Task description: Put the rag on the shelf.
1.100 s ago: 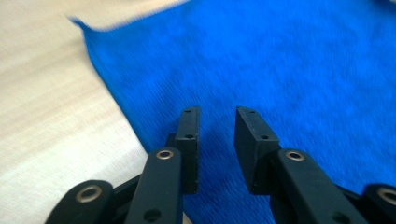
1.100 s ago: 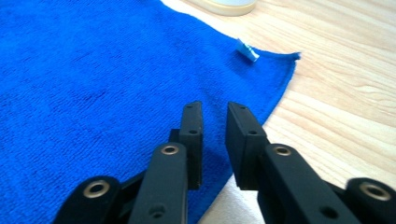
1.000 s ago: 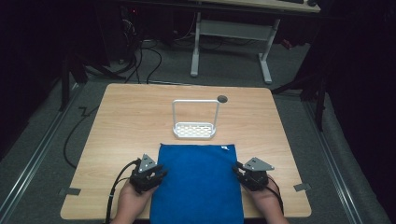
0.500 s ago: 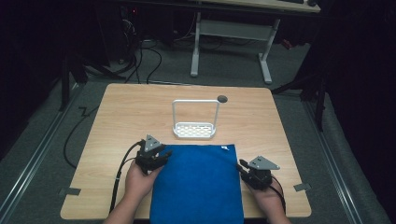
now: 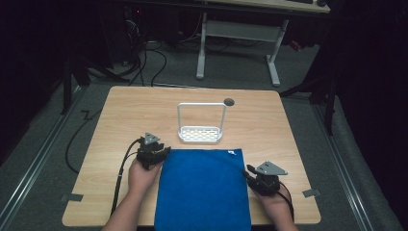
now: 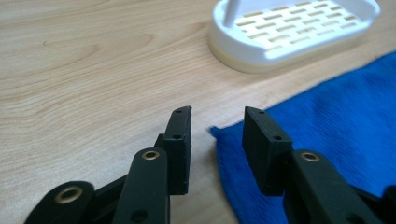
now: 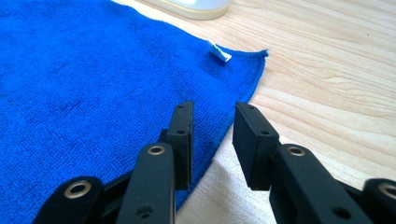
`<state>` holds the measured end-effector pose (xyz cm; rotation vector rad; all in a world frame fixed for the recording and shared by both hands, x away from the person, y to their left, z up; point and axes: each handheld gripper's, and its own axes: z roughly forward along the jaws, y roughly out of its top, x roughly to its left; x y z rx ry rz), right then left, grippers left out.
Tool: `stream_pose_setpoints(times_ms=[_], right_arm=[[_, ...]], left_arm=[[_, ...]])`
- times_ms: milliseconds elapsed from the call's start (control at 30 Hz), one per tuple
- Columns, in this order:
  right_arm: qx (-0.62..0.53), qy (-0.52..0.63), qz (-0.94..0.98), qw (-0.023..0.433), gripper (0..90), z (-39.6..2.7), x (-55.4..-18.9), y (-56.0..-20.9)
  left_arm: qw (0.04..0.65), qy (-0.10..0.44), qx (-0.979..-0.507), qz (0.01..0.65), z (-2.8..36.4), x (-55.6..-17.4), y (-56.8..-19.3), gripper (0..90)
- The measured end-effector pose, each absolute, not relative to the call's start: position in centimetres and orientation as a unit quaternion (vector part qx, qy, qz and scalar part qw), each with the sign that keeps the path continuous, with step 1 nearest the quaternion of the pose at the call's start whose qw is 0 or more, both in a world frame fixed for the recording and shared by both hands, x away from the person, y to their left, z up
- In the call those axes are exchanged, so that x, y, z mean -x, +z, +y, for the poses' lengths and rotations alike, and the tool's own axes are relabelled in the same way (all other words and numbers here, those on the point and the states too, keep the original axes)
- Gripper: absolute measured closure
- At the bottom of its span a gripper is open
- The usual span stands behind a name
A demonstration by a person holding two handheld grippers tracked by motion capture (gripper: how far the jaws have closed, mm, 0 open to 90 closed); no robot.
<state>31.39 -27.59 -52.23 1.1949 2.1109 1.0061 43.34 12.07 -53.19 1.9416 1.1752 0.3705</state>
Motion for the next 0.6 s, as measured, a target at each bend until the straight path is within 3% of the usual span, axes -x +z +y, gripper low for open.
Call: stream_pose_setpoints(times_ms=[367,600], right_arm=[[-0.456,0.367,0.771,0.249,63.3,-27.5,-32.2,-52.2],[-0.491,0.353,0.758,0.246,61.2,-27.6,-35.0,-52.1]], left_arm=[[0.399,0.134,-0.784,0.456,11.7,-43.8,-53.3,68.4],[0.396,0.134,-0.801,0.429,11.3,-43.4,-53.4,80.9]])
